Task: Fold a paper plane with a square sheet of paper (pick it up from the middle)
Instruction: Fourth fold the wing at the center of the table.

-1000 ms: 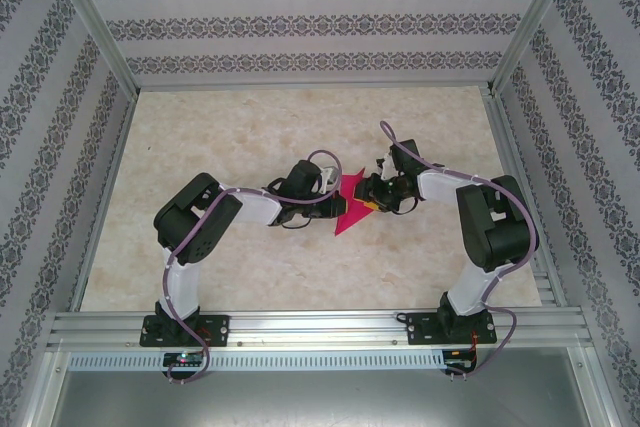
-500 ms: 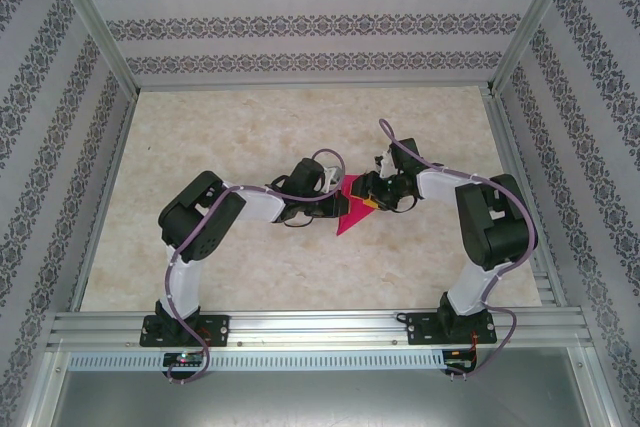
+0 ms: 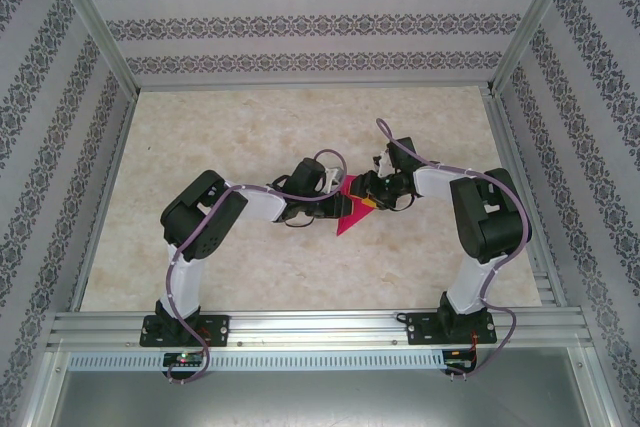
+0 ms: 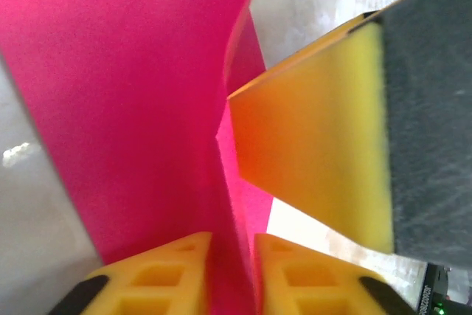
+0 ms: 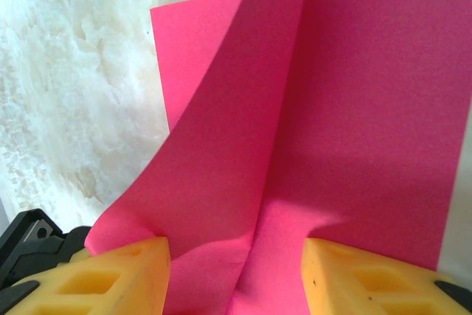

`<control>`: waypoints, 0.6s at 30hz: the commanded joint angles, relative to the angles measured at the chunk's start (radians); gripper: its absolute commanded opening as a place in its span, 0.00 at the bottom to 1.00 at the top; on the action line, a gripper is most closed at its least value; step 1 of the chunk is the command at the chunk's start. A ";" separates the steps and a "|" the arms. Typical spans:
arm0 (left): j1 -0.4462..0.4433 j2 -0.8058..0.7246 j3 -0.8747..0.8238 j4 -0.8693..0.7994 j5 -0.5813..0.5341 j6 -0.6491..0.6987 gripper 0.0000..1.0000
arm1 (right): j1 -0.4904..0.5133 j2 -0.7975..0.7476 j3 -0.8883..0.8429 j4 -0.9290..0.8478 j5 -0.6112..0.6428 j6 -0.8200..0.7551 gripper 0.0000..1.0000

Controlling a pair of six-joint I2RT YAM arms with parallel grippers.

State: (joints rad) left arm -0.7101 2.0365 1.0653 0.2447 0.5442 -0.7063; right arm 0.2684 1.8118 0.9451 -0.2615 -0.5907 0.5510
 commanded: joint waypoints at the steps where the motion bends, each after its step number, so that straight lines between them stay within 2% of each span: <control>1: -0.007 -0.033 -0.010 -0.030 -0.006 0.021 0.31 | 0.010 0.046 0.011 -0.037 0.099 0.003 0.52; 7: -0.005 -0.119 -0.067 -0.040 -0.019 0.006 0.43 | 0.009 0.068 0.021 -0.082 0.145 0.010 0.52; 13: -0.005 -0.203 -0.129 -0.023 -0.065 0.003 0.42 | 0.010 0.080 0.031 -0.117 0.184 0.021 0.52; 18: -0.014 -0.200 -0.136 0.080 -0.024 -0.026 0.37 | 0.009 0.086 0.036 -0.135 0.204 0.033 0.53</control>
State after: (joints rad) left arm -0.7136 1.8503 0.9379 0.2424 0.5083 -0.7170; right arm 0.2813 1.8336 0.9943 -0.3340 -0.5423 0.5774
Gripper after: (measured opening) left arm 0.374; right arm 0.527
